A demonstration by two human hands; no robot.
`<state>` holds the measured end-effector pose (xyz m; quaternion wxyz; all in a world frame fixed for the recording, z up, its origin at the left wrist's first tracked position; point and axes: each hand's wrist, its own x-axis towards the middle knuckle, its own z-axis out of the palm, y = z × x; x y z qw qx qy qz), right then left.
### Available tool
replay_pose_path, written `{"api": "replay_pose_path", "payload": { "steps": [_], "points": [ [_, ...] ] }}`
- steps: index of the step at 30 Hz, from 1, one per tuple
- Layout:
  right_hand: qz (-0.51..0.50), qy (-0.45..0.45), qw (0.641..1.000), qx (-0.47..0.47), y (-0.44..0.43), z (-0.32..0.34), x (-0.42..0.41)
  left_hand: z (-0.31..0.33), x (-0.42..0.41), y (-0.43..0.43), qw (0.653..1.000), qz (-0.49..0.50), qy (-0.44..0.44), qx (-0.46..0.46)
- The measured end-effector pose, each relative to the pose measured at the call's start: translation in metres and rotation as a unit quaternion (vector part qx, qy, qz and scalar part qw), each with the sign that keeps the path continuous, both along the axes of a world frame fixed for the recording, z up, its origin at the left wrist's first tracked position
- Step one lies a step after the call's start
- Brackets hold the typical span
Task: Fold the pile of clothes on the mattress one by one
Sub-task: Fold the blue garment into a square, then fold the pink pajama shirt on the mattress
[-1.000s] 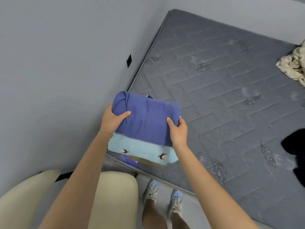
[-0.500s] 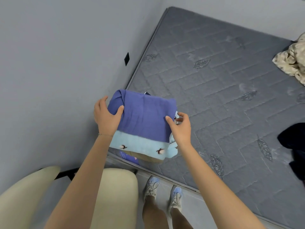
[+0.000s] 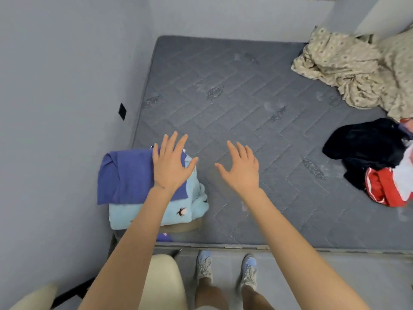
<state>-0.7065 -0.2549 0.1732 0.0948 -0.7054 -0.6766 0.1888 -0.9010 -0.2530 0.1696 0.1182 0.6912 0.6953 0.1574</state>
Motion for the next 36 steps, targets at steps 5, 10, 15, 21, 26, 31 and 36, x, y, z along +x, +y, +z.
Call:
{"api": "replay_pose_path", "payload": {
  "steps": [5, 10, 15, 21, 26, 31, 36],
  "points": [
    [-0.084, -0.018, 0.996, -0.004, -0.010, 0.014, 0.098, 0.009, 0.108, 0.015, 0.995, -0.098, 0.023, -0.009],
    [-0.152, -0.033, 0.988, -0.006, -0.037, 0.025, 0.217, 0.015, 0.225, 0.015, 0.985, -0.167, 0.046, -0.002],
    [-0.212, -0.042, 0.976, -0.005, -0.075, 0.028, 0.352, 0.014, 0.368, -0.002, 0.976, -0.215, 0.039, -0.003],
    [-0.249, -0.053, 0.967, -0.007, -0.128, 0.030, 0.498, 0.010, 0.526, -0.037, 0.970, -0.235, -0.023, -0.058],
    [-0.281, -0.050, 0.958, -0.017, -0.146, 0.031, 0.576, 0.009, 0.606, -0.053, 0.960, -0.274, -0.033, -0.056],
    [-0.298, -0.032, 0.954, -0.022, -0.133, 0.025, 0.621, 0.007, 0.649, -0.029, 0.957, -0.285, -0.016, -0.051],
    [-0.328, -0.018, 0.944, -0.010, -0.109, 0.017, 0.661, 0.002, 0.687, 0.013, 0.952, -0.296, -0.006, -0.074]
  ]
}}
